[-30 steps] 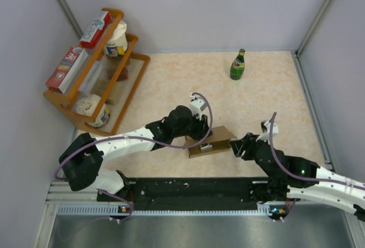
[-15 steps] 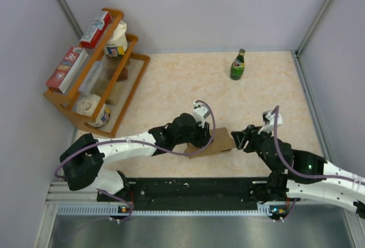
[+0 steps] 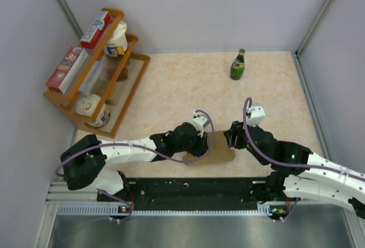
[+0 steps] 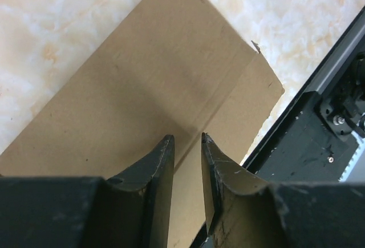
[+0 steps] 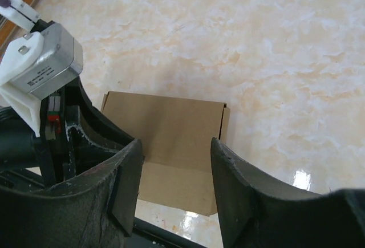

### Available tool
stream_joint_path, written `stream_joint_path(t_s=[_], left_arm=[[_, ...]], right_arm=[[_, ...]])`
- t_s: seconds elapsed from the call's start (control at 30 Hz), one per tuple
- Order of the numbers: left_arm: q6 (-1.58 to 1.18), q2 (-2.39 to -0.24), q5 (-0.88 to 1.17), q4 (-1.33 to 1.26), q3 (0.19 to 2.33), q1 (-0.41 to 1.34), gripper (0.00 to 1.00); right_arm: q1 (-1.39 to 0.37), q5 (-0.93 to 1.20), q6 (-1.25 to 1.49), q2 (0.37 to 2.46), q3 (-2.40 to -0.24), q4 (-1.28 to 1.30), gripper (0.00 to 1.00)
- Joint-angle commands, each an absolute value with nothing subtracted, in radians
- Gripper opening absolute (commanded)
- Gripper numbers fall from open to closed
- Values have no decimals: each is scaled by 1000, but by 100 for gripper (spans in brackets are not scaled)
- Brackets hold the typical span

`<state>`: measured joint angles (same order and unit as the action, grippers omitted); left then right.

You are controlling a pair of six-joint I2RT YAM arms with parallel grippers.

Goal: Fold the paper box

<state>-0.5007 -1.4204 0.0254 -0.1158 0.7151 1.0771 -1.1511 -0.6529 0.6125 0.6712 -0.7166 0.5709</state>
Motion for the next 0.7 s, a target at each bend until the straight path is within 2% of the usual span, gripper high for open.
stream_joint_path(t_s=[0.0, 0.37, 0.67], left_arm=[[-518, -1397, -25, -133, 687, 1085, 30], [-532, -1368, -58, -126, 650, 1091, 28], [-564, -1071, -202, -91, 549, 1089, 37]], right_arm=[[-1085, -536, 601, 690, -738, 566, 51], [-913, -315, 600, 793, -697, 583, 54], [-724, -198, 615, 779, -578, 589, 57]])
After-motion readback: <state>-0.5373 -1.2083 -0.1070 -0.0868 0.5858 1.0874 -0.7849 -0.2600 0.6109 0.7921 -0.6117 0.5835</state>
